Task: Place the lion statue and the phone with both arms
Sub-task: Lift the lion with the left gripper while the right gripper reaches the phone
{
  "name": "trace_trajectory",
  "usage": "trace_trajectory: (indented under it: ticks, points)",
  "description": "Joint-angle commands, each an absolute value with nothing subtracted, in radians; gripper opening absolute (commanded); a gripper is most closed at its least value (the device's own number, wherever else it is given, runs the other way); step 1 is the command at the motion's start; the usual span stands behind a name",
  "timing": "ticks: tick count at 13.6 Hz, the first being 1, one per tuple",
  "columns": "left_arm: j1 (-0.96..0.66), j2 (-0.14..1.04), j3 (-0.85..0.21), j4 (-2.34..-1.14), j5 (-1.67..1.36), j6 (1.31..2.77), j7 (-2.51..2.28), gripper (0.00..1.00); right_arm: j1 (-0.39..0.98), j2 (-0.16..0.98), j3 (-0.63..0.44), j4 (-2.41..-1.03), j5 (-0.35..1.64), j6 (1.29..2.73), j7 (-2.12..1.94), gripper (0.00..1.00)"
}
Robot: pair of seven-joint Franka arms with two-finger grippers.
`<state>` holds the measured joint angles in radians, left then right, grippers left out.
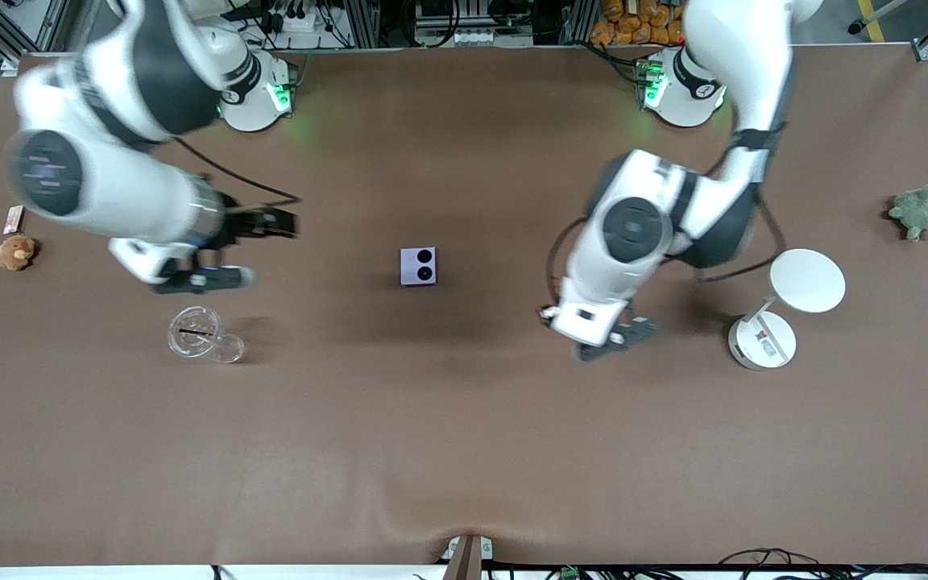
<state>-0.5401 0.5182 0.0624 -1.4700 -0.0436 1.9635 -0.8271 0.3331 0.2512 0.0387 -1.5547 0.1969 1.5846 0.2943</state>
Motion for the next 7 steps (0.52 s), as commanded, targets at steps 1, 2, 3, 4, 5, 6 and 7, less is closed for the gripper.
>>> trace_trajectory:
  ticks: [1,2,3,4,5,6,7]
  points:
    - [-0.479,0.511,0.052,-1.489,0.009,1.947,-0.773,0.14,0.420,0.293,0.034,-1.607,0.215,1.718,0.333,1.00]
    - [-0.456,0.512,0.052,-1.489,0.011,1.947,-0.743,0.14,0.445,0.308,0.032,-1.624,0.215,1.767,0.339,1.00]
    - [-0.430,0.517,0.052,-1.491,0.011,1.947,-0.701,0.14,0.466,0.322,0.032,-1.649,0.215,1.814,0.357,1.00]
    - [-0.405,0.520,0.052,-1.491,0.011,1.947,-0.665,0.14,0.486,0.327,0.032,-1.678,0.215,1.859,0.370,1.00]
    - [-0.391,0.526,0.052,-1.494,0.011,1.947,-0.626,0.14,0.498,0.331,0.032,-1.716,0.216,1.909,0.374,1.00]
    - [-0.376,0.540,0.052,-1.496,0.011,1.947,-0.586,0.14,0.524,0.336,0.034,-1.753,0.222,1.975,0.412,1.00]
    - [-0.359,0.557,0.052,-1.496,0.011,1.947,-0.543,0.14,0.552,0.354,0.032,-1.788,0.224,2.058,0.461,1.00]
